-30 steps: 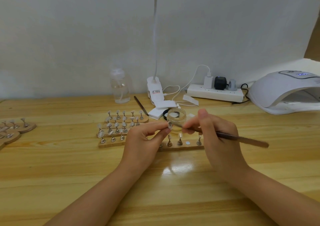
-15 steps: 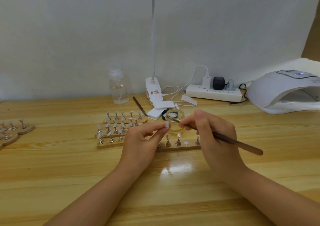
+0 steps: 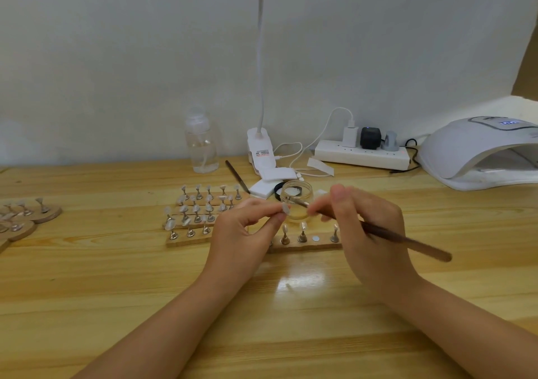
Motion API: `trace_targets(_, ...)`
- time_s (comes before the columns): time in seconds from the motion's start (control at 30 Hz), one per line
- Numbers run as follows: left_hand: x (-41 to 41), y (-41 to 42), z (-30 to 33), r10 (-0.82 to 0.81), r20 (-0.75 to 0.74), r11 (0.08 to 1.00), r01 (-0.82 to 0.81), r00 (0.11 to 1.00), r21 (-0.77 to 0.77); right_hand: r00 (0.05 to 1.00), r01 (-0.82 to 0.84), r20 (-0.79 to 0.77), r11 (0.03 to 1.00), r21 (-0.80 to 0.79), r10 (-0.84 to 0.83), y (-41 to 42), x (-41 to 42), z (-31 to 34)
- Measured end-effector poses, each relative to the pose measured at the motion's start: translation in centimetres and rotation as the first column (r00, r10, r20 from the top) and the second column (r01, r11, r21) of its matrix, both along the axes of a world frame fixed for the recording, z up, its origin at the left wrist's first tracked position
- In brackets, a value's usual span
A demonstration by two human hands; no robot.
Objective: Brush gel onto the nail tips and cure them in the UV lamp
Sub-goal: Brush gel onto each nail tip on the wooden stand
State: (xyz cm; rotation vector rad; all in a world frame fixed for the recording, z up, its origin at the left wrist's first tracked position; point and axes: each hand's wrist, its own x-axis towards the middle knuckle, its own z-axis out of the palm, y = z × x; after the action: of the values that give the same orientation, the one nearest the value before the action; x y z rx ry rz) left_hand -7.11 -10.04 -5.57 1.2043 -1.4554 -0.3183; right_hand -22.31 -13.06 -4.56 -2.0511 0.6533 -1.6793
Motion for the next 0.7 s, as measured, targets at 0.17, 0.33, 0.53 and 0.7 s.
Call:
trace_targets(0.17, -0.18, 0.16, 0.19, -0.004, 0.001, 1.0, 0.004, 1.0, 0.014, 1.0, 0.011, -0.004, 1.0, 0.005, -0.011, 0.02, -0.13, -0.41)
trace_targets(0.33, -0.18, 0.25, 0.26, -0.006, 0.002, 0.999, 0.006, 1.0, 0.037, 0.995, 0.072, -0.06, 0.992, -0.105, -0.079, -0.15, -0.1, -0.39)
trace_targets(0.53, -0.16, 0.31, 0.28, -0.006, -0.001, 0.999, 0.006, 1.0, 0.043, 0.996, 0.062, -0.054, 0.988, -0.138, -0.071, -0.2, -0.13, -0.36)
trace_targets(0.7, -0.21, 0.31, 0.31, -0.007, -0.012, 0.999, 0.008, 1.0, 0.037, 0.999, 0.05, -0.017, 0.995, -0.085, -0.052, -0.26, -0.2, -0.48)
